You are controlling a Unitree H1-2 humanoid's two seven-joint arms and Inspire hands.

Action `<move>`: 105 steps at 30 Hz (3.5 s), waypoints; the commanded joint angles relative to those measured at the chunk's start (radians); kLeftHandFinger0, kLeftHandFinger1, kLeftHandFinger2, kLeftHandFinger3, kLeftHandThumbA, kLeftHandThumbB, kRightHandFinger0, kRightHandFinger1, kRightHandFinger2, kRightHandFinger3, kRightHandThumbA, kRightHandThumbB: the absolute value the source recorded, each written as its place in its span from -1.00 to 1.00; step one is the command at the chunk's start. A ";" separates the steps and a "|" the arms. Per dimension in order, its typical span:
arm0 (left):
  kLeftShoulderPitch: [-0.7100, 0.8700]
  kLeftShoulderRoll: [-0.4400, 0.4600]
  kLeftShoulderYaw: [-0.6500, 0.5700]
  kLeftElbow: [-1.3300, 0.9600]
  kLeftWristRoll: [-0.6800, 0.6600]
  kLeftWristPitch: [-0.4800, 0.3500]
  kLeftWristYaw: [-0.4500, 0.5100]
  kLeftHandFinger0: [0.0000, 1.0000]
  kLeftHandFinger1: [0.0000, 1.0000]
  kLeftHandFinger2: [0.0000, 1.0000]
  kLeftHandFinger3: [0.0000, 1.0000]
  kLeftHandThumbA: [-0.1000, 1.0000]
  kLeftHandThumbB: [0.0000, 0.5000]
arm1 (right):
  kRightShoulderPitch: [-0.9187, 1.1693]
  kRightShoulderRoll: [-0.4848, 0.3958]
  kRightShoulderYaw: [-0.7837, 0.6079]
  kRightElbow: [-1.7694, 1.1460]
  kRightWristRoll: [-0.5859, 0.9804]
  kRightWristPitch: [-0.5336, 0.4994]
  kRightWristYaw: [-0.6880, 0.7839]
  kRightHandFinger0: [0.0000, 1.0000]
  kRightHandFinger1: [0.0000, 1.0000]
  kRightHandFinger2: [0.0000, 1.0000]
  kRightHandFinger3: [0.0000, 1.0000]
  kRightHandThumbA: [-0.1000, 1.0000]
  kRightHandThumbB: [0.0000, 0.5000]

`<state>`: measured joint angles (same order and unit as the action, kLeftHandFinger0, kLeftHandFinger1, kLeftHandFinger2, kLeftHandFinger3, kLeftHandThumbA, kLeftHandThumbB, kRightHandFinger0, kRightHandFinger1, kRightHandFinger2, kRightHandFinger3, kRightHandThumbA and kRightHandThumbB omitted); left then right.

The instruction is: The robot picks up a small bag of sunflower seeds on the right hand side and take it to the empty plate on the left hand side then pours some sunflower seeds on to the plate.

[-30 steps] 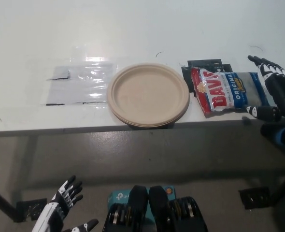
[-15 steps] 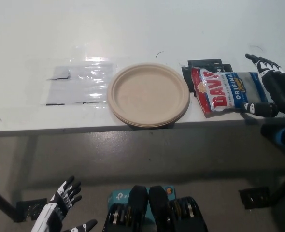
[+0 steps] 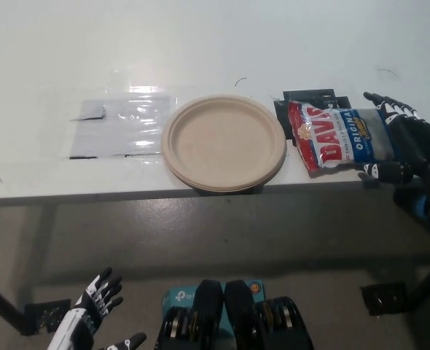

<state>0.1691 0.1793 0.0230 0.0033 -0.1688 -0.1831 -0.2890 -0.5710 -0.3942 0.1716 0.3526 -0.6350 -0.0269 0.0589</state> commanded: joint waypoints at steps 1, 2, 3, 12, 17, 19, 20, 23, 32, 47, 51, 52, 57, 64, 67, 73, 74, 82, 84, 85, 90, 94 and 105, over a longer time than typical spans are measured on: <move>0.003 -0.002 0.008 -0.041 -0.001 -0.008 0.020 1.00 1.00 1.00 1.00 1.00 0.42 | -0.065 -0.010 -0.002 -0.006 -0.001 -0.015 -0.039 1.00 1.00 1.00 1.00 0.72 0.53; 0.003 -0.003 0.008 -0.039 -0.003 -0.009 0.020 1.00 1.00 1.00 1.00 1.00 0.42 | -0.065 -0.009 -0.003 -0.006 0.001 -0.016 -0.040 1.00 1.00 1.00 1.00 0.72 0.53; 0.002 -0.003 0.008 -0.036 -0.004 -0.013 0.018 1.00 1.00 1.00 1.00 1.00 0.43 | -0.067 -0.010 -0.001 -0.004 -0.001 -0.017 -0.040 1.00 1.00 1.00 1.00 0.72 0.54; 0.004 -0.003 0.008 -0.035 -0.007 -0.020 0.014 1.00 1.00 1.00 1.00 1.00 0.35 | -0.083 -0.006 0.006 0.052 -0.008 -0.020 -0.069 1.00 1.00 1.00 1.00 0.70 0.53; 0.005 -0.001 0.010 -0.033 -0.009 -0.019 0.013 1.00 1.00 1.00 1.00 1.00 0.35 | -0.085 -0.002 0.016 0.086 -0.011 -0.022 -0.086 1.00 1.00 1.00 1.00 0.68 0.55; 0.006 -0.002 0.010 -0.036 -0.008 -0.018 0.014 1.00 1.00 1.00 1.00 1.00 0.36 | -0.086 -0.003 0.021 0.089 -0.015 -0.017 -0.086 1.00 1.00 1.00 1.00 0.68 0.55; 0.010 -0.003 0.010 -0.038 -0.007 -0.019 0.014 1.00 1.00 1.00 1.00 1.00 0.37 | -0.085 -0.002 0.025 0.091 -0.018 -0.014 -0.086 1.00 1.00 1.00 1.00 0.69 0.55; 0.008 -0.003 0.011 -0.035 -0.007 -0.019 0.015 1.00 1.00 1.00 1.00 1.00 0.39 | -0.085 -0.004 0.029 0.101 -0.018 -0.021 -0.094 1.00 1.00 1.00 1.00 0.68 0.55; 0.005 -0.006 0.015 -0.038 -0.016 -0.019 0.012 1.00 1.00 1.00 1.00 1.00 0.36 | -0.085 -0.005 0.039 0.096 -0.026 0.001 -0.083 1.00 1.00 1.00 1.00 0.74 0.56; -0.002 -0.003 0.017 -0.036 -0.015 -0.015 0.011 1.00 1.00 1.00 1.00 1.00 0.28 | -0.056 -0.049 0.030 0.000 0.023 -0.012 0.001 1.00 1.00 1.00 1.00 0.77 0.80; 0.001 -0.005 0.017 -0.041 -0.010 -0.011 0.014 1.00 1.00 1.00 1.00 1.00 0.27 | -0.032 -0.082 0.030 -0.070 0.052 -0.020 0.058 1.00 1.00 1.00 1.00 0.90 0.93; 0.002 -0.005 0.017 -0.041 -0.007 -0.011 0.016 1.00 1.00 1.00 1.00 1.00 0.28 | -0.029 -0.086 0.030 -0.078 0.056 -0.021 0.065 1.00 1.00 1.00 1.00 0.90 0.93; 0.002 -0.007 0.021 -0.034 -0.015 -0.012 0.014 1.00 1.00 1.00 1.00 1.00 0.32 | -0.016 -0.102 0.028 -0.117 0.075 -0.010 0.098 1.00 1.00 1.00 1.00 0.95 1.00; 0.001 -0.008 0.020 -0.035 -0.013 -0.018 0.012 1.00 1.00 1.00 1.00 1.00 0.26 | -0.017 -0.110 0.030 -0.119 0.075 -0.007 0.115 1.00 1.00 1.00 1.00 0.98 1.00; 0.001 -0.011 0.021 -0.039 -0.017 -0.011 0.014 1.00 1.00 1.00 1.00 1.00 0.25 | -0.022 -0.107 0.033 -0.105 0.067 -0.007 0.111 1.00 1.00 1.00 1.00 0.98 1.00; 0.001 -0.009 0.021 -0.033 -0.014 -0.021 0.012 1.00 1.00 1.00 1.00 1.00 0.28 | -0.039 -0.088 0.041 -0.061 0.051 -0.007 0.088 1.00 1.00 1.00 1.00 0.94 1.00; 0.001 -0.009 0.022 -0.034 -0.015 -0.021 0.012 1.00 1.00 1.00 1.00 1.00 0.28 | -0.042 -0.086 0.041 -0.052 0.051 -0.012 0.083 1.00 1.00 1.00 1.00 0.94 1.00; 0.004 -0.008 0.020 -0.044 -0.014 -0.011 0.012 1.00 1.00 1.00 1.00 1.00 0.26 | -0.067 -0.075 0.041 -0.020 0.052 -0.021 0.074 1.00 1.00 1.00 1.00 1.00 0.67; 0.006 -0.008 0.021 -0.043 -0.017 -0.005 0.012 1.00 1.00 1.00 1.00 1.00 0.26 | -0.071 -0.073 0.046 -0.019 0.048 -0.009 0.082 1.00 1.00 1.00 1.00 1.00 0.65; 0.007 -0.008 0.021 -0.046 -0.014 -0.002 0.014 1.00 1.00 1.00 1.00 1.00 0.27 | -0.072 -0.073 0.045 -0.020 0.050 -0.005 0.086 1.00 1.00 1.00 1.00 1.00 0.63; 0.007 -0.009 0.019 -0.048 -0.016 -0.001 0.012 1.00 1.00 1.00 1.00 1.00 0.25 | -0.085 -0.071 0.048 0.003 0.049 -0.007 0.081 1.00 1.00 1.00 1.00 1.00 0.64; 0.008 -0.007 0.018 -0.051 -0.012 -0.001 0.011 1.00 1.00 1.00 1.00 1.00 0.30 | -0.093 -0.072 0.047 0.005 0.055 -0.012 0.085 1.00 1.00 1.00 1.00 1.00 0.61; 0.018 -0.008 0.016 -0.045 -0.016 -0.005 0.007 1.00 1.00 1.00 1.00 1.00 0.17 | -0.087 -0.078 0.046 -0.004 0.068 -0.019 0.090 1.00 1.00 1.00 1.00 1.00 0.59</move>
<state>0.1760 0.1732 0.0409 -0.0124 -0.1710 -0.1786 -0.2894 -0.5978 -0.4574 0.2275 0.3629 -0.5783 -0.0275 0.1557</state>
